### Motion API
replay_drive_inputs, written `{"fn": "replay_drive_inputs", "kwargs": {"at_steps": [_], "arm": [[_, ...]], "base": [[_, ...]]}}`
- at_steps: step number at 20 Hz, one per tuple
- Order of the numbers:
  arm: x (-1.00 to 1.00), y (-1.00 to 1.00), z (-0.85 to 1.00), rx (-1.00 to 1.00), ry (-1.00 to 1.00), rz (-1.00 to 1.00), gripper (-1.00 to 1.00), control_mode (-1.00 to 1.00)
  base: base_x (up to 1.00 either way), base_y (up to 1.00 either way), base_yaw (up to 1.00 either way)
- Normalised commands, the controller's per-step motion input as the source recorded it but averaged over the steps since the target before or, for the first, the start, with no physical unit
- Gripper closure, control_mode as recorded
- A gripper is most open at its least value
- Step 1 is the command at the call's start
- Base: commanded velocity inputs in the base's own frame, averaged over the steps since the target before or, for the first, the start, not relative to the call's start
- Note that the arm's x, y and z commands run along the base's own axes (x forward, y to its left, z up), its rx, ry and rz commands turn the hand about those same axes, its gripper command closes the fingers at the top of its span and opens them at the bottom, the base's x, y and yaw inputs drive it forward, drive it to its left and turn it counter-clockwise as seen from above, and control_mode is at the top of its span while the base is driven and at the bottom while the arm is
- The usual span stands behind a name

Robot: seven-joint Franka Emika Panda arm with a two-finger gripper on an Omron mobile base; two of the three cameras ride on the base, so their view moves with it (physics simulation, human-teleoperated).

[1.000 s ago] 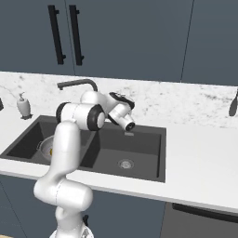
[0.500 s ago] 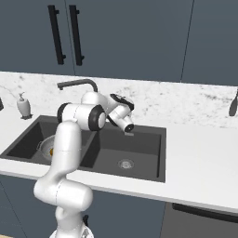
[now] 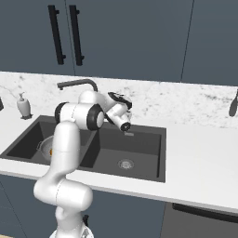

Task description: Put the colander in the sink, put the banana, pear in the colander, and turn on the sink faucet and pour water over the colander.

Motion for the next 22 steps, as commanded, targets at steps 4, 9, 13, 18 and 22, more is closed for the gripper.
{"fn": "replay_drive_inputs", "kwargs": {"at_steps": [4,9,13,18,22], "arm": [[0.06,-0.85,-0.02,0.04,0.16,-0.09,1.0,-1.0],[0.0,-0.93,-0.09,0.06,0.1,-0.05,1.0,-1.0],[0.0,-0.85,-0.2,0.04,0.06,-0.05,1.0,-1.0],[0.0,-0.85,-0.28,0.03,0.05,-0.04,1.0,-1.0],[0.0,-0.79,-0.32,0.02,0.05,-0.03,1.0,-1.0]], "base": [[0.0,0.0,0.0],[0.0,0.0,0.0],[0.0,0.0,0.0],[0.0,0.0,0.0],[0.0,0.0,0.0]]}}
